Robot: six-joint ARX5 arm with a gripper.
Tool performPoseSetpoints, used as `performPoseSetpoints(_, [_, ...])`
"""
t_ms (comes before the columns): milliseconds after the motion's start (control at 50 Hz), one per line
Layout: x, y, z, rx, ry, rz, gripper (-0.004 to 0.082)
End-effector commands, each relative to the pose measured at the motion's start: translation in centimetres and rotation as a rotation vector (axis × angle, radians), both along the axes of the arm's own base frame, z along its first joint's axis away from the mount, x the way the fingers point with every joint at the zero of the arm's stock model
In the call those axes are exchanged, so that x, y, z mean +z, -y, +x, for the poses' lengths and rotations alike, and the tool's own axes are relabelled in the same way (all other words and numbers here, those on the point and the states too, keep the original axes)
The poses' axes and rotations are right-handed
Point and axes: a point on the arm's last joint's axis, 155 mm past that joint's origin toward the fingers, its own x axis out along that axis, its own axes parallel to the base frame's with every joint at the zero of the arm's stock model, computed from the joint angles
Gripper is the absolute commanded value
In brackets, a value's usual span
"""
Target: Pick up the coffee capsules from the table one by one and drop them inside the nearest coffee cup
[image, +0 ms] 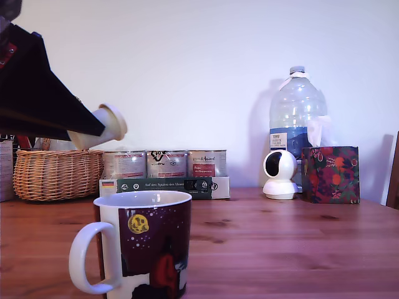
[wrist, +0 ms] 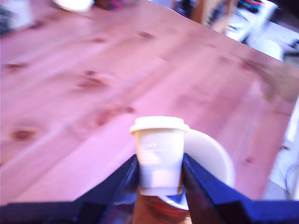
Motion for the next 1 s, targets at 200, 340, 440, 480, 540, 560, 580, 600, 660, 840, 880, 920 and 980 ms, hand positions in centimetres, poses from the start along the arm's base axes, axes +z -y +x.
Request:
performPoseSetpoints(200, [0.9, 1.6, -1.3, -0.046, 0.012, 0.038, 0.0107])
performPoseSetpoints(340, [1.4, 2.0, -1.9, -0.075, 0.008, 0.092, 0.0107])
performPoseSetpoints(440, [1.1, 2.2, -2.3, -0.092, -0.031, 0.143, 0.0107])
performPoseSetpoints(480, [0.8, 2.3, -2.5, -0.102, -0.051, 0.165, 0.0107])
performPoseSetpoints(540, [0.3, 2.5, -2.6, -0.109, -0.077, 0.196, 0.0107])
performPoseSetpoints(560, [0.2, 2.6, -2.5, -0.110, -0.082, 0.206, 0.0107])
performPoseSetpoints(580, [0.1, 2.6, -2.5, -0.113, -0.086, 0.216, 0.0107])
performPoseSetpoints(600, [0.0, 2.7, -2.4, -0.116, -0.088, 0.228, 0.0107])
performPoseSetpoints(660, [-0.2, 2.9, -2.1, -0.119, -0.095, 0.254, 0.0107])
performPoseSetpoints(840, [-0.7, 3.5, -1.7, -0.142, -0.137, 0.330, 0.0107])
performPoseSetpoints(880, [-0.8, 3.6, -1.6, -0.145, -0.150, 0.343, 0.0107])
performPoseSetpoints(920, [-1.0, 3.7, -1.5, -0.148, -0.160, 0.355, 0.0107])
performPoseSetpoints(980, [-1.3, 3.8, -1.4, -0.154, -0.177, 0.374, 0.0107])
